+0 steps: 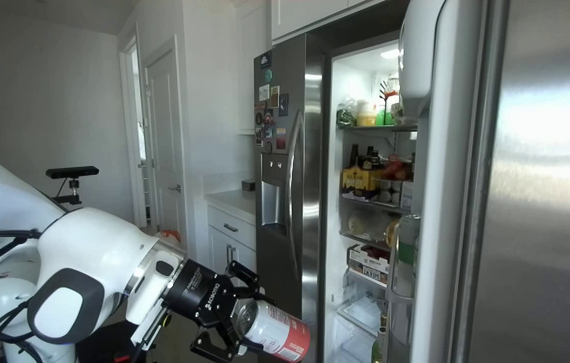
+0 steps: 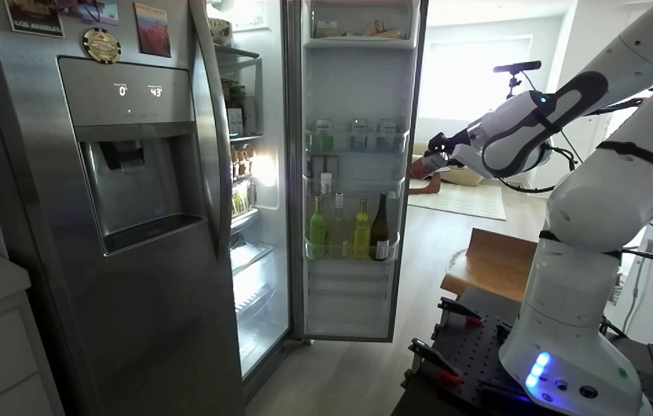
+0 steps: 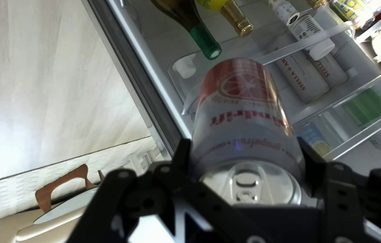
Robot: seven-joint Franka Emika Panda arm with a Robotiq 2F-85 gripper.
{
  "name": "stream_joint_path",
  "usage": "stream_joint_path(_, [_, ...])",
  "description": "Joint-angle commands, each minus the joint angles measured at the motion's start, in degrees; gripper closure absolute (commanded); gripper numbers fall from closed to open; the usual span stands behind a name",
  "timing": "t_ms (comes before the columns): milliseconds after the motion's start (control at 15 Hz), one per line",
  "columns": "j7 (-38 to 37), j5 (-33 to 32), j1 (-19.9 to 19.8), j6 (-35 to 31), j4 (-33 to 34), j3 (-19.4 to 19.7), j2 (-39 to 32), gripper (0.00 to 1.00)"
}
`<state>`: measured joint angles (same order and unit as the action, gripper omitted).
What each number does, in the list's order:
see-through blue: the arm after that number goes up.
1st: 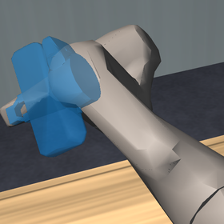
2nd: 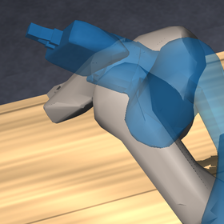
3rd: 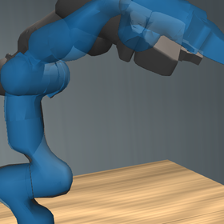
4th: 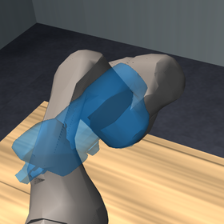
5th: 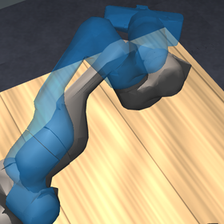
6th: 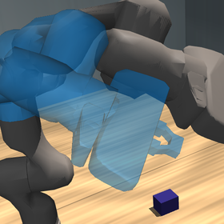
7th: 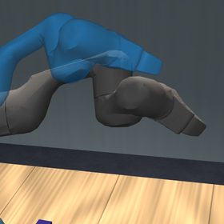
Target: Put the soda can in the compartment on the fridge door
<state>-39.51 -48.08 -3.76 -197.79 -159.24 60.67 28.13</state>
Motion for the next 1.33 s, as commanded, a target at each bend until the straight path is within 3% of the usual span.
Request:
stream_joint_path(0, [0.00, 0.00, 0.00, 0.00, 0.00, 0.00, 0.00, 0.51])
stream_joint_path(267, [-0.15, 1.22, 0.32, -2.39, 0.48, -0.73, -3.20, 0.51])
stream_joint_path(467, [-0.36, 3.90, 0.60, -1.32, 1.84, -3.39, -3.62, 0.51])
stream_joint_path(533, [6.66, 12.95, 1.52, -0.40, 1.02, -5.33, -2.14, 0.51])
stream_joint_path(800, [15.48, 32.56, 2.14, -1.06, 2.73, -14.09, -4.15, 0.51])
stream_joint_path(867, [11.61, 30.30, 0.78, -1.52, 3.77, -15.93, -5.94, 0.51])
stream_joint_path(1067, [12.92, 35.86, -0.75, -1.50, 5.51, -22.10, -8.36, 0.51])
stream_joint_path(1133, [17.94, 43.07, -0.39, -1.21, 6.09, -24.45, -8.43, 0.51])
stream_joint_path(1267, [19.86, 48.79, -2.88, -1.14, 8.40, -29.40, -10.59, 0.51])
